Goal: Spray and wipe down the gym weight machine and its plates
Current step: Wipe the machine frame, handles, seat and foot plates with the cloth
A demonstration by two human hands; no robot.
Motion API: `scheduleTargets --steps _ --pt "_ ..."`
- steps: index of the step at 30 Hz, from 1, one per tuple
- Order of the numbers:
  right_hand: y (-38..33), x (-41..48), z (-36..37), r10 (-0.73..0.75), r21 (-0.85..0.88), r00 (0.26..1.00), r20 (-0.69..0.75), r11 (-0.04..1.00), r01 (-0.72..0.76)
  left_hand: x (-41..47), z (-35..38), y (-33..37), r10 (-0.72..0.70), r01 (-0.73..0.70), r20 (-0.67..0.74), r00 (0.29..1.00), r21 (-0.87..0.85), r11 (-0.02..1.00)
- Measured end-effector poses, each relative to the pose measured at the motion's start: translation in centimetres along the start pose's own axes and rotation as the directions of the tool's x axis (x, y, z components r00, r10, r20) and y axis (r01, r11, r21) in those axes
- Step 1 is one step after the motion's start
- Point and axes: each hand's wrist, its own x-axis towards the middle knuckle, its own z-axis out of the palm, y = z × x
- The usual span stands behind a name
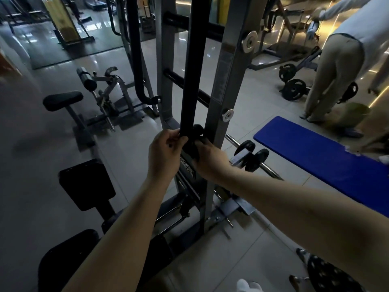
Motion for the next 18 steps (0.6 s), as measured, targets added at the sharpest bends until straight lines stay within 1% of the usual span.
scheduleTargets --steps 3,5,7,10,12,13,14,16,17,18 --pt "0.6 -1.7 1.7 -0.027 0.025 0.996 -0.087 0.999 0.029 0.0 0.1 -0.2 0.007 -0.007 0.005 1.000 -0.001 1.000" --pt "1.1 -2.4 2.0 -0.051 0.049 0.994 -0.100 0.997 0.056 0.0 0.1 -0.2 0.007 -0.007 0.009 1.000 -0.022 1.000" --pt "1.5 -2.9 1.7 -0.075 0.043 0.995 -0.070 0.996 0.079 0.0 0.0 -0.4 0.004 -0.004 0.011 1.000 -0.040 0.999" --pt "2.3 -3.1 -0.2 -0.124 -0.028 0.992 0.003 0.992 0.124 0.0 0.1 -0.7 0.002 -0.001 0.017 1.000 -0.057 0.998" --pt "2.8 -3.0 -2.0 -0.097 -0.095 0.993 0.074 0.990 0.104 0.0 0.1 -0.8 0.012 -0.011 0.013 1.000 -0.070 0.997" --pt "3.0 -2.8 -2.8 -0.075 -0.114 0.995 0.070 0.990 0.083 0.1 0.2 -0.9 0.014 -0.013 0.010 1.000 -0.073 0.997" --pt "2.9 -2.4 -3.4 -0.056 -0.114 0.998 0.035 0.992 0.060 0.2 0.2 -1.0 0.012 -0.011 0.010 1.000 -0.078 0.997" --pt "2.6 -1.3 -3.9 -0.052 -0.047 0.997 -0.053 0.998 0.050 0.2 0.2 -1.1 0.005 -0.004 0.014 1.000 -0.096 0.995" --pt "2.2 -0.7 -3.8 -0.063 -0.007 0.996 -0.064 0.998 0.063 0.1 0.2 -1.2 0.005 -0.003 0.014 1.000 -0.102 0.995" --pt "2.0 -0.1 -3.4 -0.068 0.023 0.997 -0.041 0.997 0.069 0.1 0.2 -1.2 0.006 -0.004 0.014 1.000 -0.107 0.994"
